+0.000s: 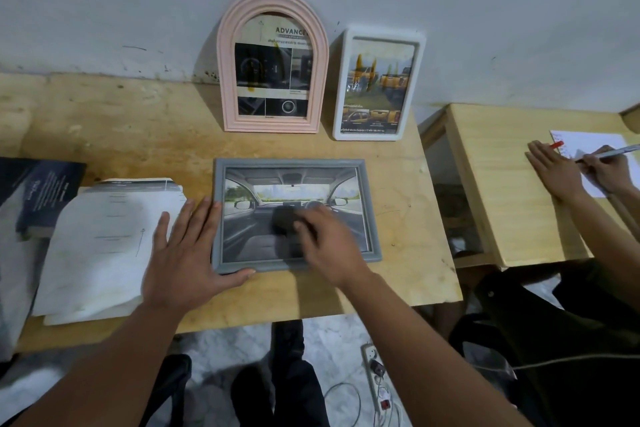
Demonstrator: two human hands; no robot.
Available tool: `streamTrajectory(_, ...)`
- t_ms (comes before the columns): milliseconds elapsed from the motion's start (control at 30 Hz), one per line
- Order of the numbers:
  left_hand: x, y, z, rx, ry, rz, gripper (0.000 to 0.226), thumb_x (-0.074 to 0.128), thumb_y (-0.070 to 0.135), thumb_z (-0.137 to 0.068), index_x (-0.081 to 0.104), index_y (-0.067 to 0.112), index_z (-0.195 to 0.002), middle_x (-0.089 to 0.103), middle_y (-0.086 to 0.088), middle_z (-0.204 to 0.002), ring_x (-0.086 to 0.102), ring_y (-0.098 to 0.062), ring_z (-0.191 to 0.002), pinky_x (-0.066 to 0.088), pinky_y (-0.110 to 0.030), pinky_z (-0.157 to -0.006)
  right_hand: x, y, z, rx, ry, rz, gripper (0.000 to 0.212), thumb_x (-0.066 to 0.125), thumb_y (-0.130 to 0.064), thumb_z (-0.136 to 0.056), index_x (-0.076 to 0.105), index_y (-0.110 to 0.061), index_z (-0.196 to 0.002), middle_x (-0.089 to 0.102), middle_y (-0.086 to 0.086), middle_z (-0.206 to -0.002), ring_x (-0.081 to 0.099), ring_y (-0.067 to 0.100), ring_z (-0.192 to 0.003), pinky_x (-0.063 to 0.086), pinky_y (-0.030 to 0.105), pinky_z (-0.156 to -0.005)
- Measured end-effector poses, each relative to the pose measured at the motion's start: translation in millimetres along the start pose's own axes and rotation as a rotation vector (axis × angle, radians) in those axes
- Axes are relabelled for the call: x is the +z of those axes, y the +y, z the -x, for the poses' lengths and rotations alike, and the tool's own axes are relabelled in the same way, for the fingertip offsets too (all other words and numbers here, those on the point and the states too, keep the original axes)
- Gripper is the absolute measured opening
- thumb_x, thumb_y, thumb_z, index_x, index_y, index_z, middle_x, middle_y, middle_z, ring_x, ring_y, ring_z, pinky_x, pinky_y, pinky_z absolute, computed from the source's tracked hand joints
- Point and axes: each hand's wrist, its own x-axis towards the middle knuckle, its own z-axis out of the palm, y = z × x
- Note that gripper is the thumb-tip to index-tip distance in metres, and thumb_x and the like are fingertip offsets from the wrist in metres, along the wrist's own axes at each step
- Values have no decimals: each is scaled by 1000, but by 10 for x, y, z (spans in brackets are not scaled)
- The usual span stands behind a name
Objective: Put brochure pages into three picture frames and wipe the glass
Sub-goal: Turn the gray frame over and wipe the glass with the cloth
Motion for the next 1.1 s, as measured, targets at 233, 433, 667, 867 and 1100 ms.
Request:
streamTrajectory(233, 10, -19, 8, 2, -2, -8, 132, 26, 106, -68, -3, 22, -166, -4, 2, -175, -5, -19, -162, 7, -58, -129, -142, 519, 183, 171, 199, 316, 27, 51, -24, -104, 68, -15, -122, 59, 2, -113, 62, 26, -93, 51, 35, -63)
streamTrajectory(433, 18, -15, 5, 9, 8, -11, 132, 27, 105, -69, -2, 22, -167, -4, 2, -175, -3, -20, -162, 7, -58, -129, 472, 27, 144, 83, 161, 265, 36, 42, -30, -100, 70, -13, -116, 61, 6, -111, 60, 30, -92, 56, 44, -68)
streamTrajectory(667, 33, -25, 0, 15, 14, -1, 131, 27, 104, -70, 5, 19, -167, 3, 0, -175, 2, -22, -162, 10, -59, -128, 385, -168, -6, -174, -131, 74, 32, 48, -32, -102, 66, -23, -127, 60, -2, -114, 60, 23, -101, 54, 39, -80)
streamTrajectory(867, 25, -36, 3, 8, 3, 9, 133, 28, 105, -69, 2, 20, -167, 0, 1, -175, -2, -20, -162, 8, -59, -128, -253, 509, 2, 6, 191, 417, 32, 42, -35, -101, 67, -26, -119, 64, -6, -114, 55, 27, -105, 43, 46, -85)
streamTrajectory(1100, 17, -35, -1, 9, 3, 11, 134, 31, 106, -68, 4, 20, -167, 2, 0, -175, -1, -21, -162, 8, -59, -128, 380, 175, 273, -135, 177, 344, 29, 47, -31, -101, 69, -20, -115, 67, -4, -112, 55, 26, -98, 39, 44, -78)
